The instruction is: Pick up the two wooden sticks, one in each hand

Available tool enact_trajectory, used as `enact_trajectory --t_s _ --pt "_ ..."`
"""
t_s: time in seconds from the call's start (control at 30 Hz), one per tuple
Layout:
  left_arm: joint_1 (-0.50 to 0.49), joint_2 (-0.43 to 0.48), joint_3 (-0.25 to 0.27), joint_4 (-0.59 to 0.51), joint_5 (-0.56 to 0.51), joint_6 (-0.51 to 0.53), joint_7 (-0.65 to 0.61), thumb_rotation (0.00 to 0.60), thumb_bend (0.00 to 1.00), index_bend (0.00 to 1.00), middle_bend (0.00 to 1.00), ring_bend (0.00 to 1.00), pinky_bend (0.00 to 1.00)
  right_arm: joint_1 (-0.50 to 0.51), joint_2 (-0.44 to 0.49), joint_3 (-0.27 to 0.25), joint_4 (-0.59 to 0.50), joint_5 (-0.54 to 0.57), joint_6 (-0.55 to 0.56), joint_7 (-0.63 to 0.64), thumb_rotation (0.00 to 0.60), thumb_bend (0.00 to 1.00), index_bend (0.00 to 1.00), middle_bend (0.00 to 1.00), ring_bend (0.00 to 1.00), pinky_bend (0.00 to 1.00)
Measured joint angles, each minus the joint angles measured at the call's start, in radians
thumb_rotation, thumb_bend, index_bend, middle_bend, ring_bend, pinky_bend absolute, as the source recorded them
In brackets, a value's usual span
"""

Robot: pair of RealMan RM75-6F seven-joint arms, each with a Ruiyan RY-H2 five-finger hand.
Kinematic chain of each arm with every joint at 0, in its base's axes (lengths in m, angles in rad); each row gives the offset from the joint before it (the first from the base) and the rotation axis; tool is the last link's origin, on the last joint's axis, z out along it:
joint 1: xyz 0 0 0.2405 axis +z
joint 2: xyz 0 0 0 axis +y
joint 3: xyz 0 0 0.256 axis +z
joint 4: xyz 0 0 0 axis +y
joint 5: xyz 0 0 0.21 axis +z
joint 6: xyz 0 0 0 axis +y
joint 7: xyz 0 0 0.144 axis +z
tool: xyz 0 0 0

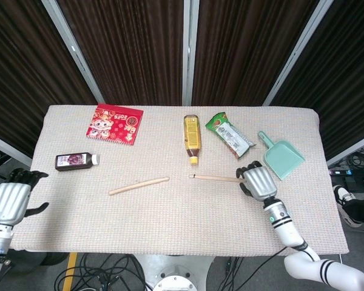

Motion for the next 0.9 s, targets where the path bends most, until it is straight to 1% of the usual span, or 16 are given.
enact_trajectory --t_s 0.1,0.17,0.3,0.43,0.53,0.63,0.77,0.9 --pt "-0.054 -0.025 -0.028 -0.013 -0.033 -0.064 0.023 0.6 0.12 0.41 0.44 0.52 0.53 -0.004 0.079 0.018 -0.077 -0.008 0.027 0.006 0.6 0.6 0.64 0.63 0.42 0.29" --pt "-0.096 -0.06 -0.047 -0.019 -0.071 -0.114 0.053 0.6 0.12 0.41 0.45 0.57 0.6 -0.008 0.136 0.031 -0.126 -0.011 0.046 0.008 0.6 0.6 0.64 0.63 0.42 0.29" --pt "-0.168 -0.148 -0.074 -0.014 -0.153 -0.195 0.135 0.6 0.13 0.42 0.47 0.64 0.69 -0.021 0.232 0.057 -0.2 -0.007 0.078 0.011 0.6 0.6 0.64 0.63 0.42 0.29" --pt "-0.232 -0.256 -0.088 0.015 -0.229 -0.251 0.226 0.6 0.13 0.43 0.48 0.67 0.71 -0.045 0.297 0.074 -0.248 0.01 0.112 0.02 0.6 0.6 0.64 0.63 0.42 0.29" --pt "-0.274 -0.33 -0.095 0.047 -0.281 -0.282 0.277 0.6 0.14 0.43 0.49 0.69 0.73 -0.057 0.308 0.072 -0.252 0.02 0.117 0.037 0.6 0.61 0.64 0.63 0.42 0.29" --pt "-0.313 -0.397 -0.1 0.089 -0.33 -0.312 0.316 0.6 0.18 0.45 0.5 0.71 0.76 -0.059 0.309 0.064 -0.242 0.025 0.108 0.05 0.6 0.62 0.64 0.63 0.42 0.29" --pt "-0.357 -0.456 -0.105 0.152 -0.397 -0.353 0.343 0.6 0.22 0.46 0.5 0.72 0.78 -0.059 0.304 0.051 -0.227 0.026 0.094 0.062 0.6 0.62 0.64 0.63 0.42 0.29" --pt "-0.387 -0.496 -0.102 0.196 -0.456 -0.375 0.393 0.6 0.23 0.46 0.5 0.72 0.79 -0.056 0.296 0.046 -0.214 0.025 0.085 0.074 0.6 0.62 0.64 0.63 0.42 0.29"
